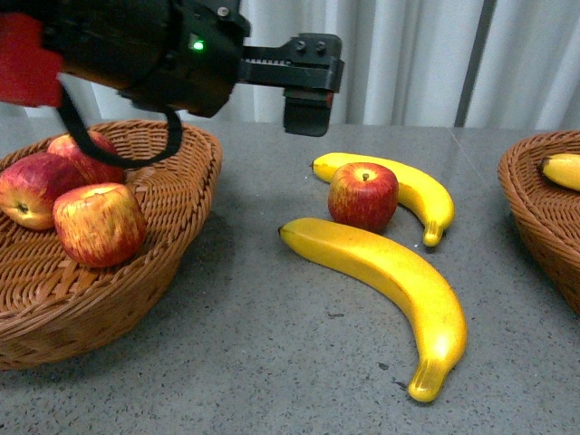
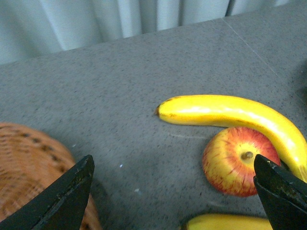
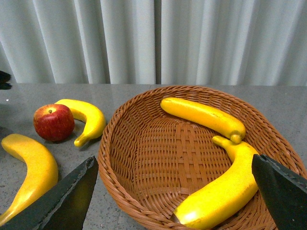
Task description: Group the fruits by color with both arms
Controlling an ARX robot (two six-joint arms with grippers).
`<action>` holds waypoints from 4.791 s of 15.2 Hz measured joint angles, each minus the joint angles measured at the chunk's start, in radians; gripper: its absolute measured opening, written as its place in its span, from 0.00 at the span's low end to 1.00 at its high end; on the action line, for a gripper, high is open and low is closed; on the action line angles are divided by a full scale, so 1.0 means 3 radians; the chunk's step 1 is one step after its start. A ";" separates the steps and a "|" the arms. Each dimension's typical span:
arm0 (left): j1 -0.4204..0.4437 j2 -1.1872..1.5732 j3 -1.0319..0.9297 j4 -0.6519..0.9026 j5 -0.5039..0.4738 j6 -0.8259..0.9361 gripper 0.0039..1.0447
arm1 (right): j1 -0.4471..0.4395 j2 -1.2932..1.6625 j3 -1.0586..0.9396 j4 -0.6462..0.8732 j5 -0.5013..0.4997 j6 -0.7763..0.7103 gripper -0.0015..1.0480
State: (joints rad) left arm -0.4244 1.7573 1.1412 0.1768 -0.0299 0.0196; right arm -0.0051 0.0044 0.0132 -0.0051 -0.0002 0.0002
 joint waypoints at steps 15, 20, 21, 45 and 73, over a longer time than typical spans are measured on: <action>-0.0275 0.1231 0.1115 -0.0638 0.0324 0.0398 0.94 | 0.0000 0.0000 0.0000 0.0001 0.0000 0.0000 0.94; -0.0167 0.0876 0.0931 -0.0453 0.0239 0.0237 0.65 | 0.0000 0.0000 0.0000 0.0000 0.0000 0.0000 0.94; -0.0098 0.0696 0.0872 -0.0378 0.0164 0.0173 0.64 | 0.0000 0.0000 0.0000 0.0001 0.0001 0.0000 0.94; 0.0549 -0.1645 -0.1087 0.0621 -0.0491 -0.0150 0.92 | 0.0000 0.0000 0.0000 0.0001 0.0000 0.0000 0.94; 0.1406 -0.5155 -0.3758 0.0130 0.0100 -0.0113 0.01 | 0.0000 0.0000 0.0000 0.0001 0.0000 0.0000 0.94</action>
State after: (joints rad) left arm -0.0025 0.2108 0.0139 0.2157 0.0002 -0.0143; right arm -0.0051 0.0044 0.0132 -0.0048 -0.0002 0.0002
